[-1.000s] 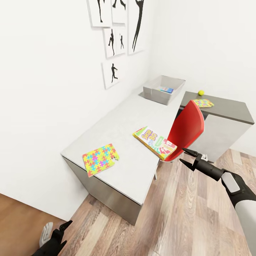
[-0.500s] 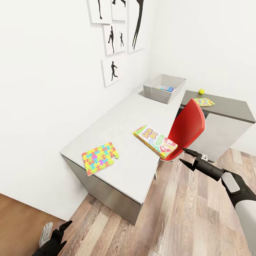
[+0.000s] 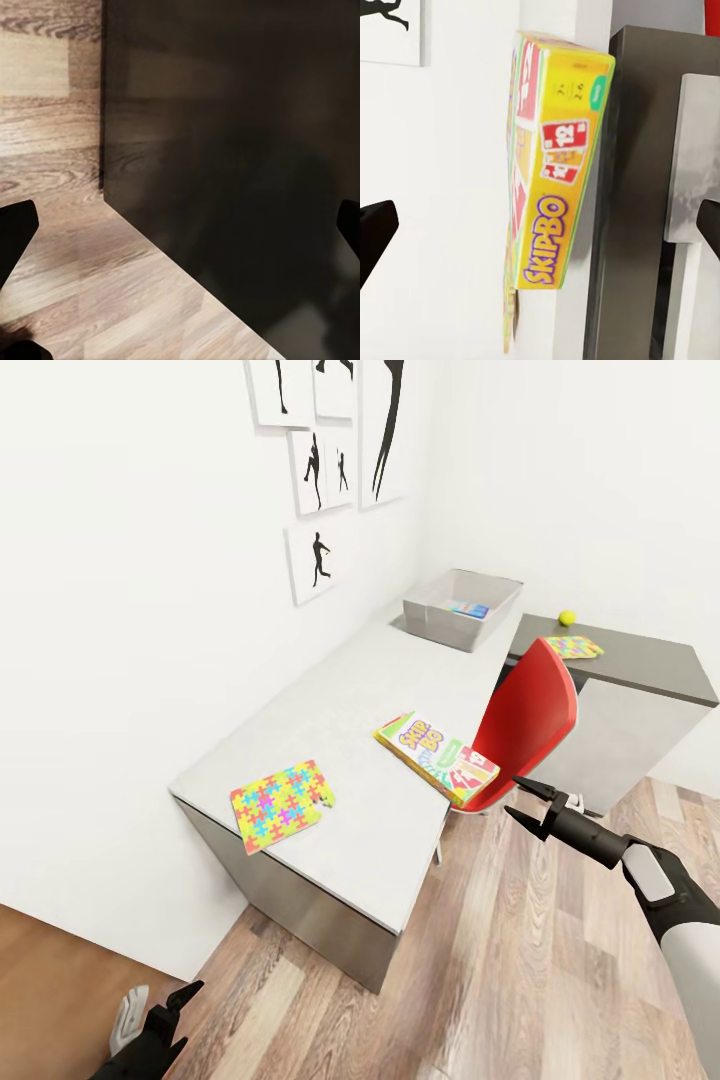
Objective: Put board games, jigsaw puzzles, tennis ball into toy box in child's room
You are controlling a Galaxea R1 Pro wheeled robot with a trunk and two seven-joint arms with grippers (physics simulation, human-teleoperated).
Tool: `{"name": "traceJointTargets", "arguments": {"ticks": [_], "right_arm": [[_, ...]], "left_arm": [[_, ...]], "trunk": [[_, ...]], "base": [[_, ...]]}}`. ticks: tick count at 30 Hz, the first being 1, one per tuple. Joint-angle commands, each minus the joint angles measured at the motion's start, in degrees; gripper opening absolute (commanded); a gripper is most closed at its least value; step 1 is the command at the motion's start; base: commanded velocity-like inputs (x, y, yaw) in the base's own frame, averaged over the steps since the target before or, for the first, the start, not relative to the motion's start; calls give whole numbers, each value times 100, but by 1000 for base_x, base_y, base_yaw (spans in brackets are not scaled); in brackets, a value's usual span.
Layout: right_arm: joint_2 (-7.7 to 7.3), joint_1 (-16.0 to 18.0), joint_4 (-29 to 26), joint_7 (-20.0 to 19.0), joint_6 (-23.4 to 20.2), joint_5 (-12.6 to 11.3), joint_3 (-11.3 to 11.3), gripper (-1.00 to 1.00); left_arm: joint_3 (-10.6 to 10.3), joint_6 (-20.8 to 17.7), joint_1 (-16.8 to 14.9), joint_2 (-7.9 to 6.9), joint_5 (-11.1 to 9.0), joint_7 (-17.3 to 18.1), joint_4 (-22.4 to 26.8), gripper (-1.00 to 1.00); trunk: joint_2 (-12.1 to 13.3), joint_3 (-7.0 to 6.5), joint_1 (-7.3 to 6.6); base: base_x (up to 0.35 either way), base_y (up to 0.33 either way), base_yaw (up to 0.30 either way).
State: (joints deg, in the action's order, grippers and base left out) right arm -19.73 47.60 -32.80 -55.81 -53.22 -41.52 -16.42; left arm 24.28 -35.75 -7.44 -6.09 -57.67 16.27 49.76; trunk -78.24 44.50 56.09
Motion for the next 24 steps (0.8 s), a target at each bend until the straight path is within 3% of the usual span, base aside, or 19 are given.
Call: {"name": "traceJointTargets", "arguments": {"ticks": [1,13,24], "right_arm": [[1,4,3,-18,-22,12,-12,100],[-3,9,2,-18,-22,12,-16,100],[-5,8,2,-18,-22,12,-19,100]], "left_arm": [[17,-45,-4,2,-17,8,0,100],[15,-42,-4,2,-17,8,-1,100],[15,-39,-4,2,-17,8,-1,100]], "trunk": [[-2,4,0],[-2,4,0],[-2,4,0]], "base": [[0,0,0],[0,0,11],[0,0,164]]}}
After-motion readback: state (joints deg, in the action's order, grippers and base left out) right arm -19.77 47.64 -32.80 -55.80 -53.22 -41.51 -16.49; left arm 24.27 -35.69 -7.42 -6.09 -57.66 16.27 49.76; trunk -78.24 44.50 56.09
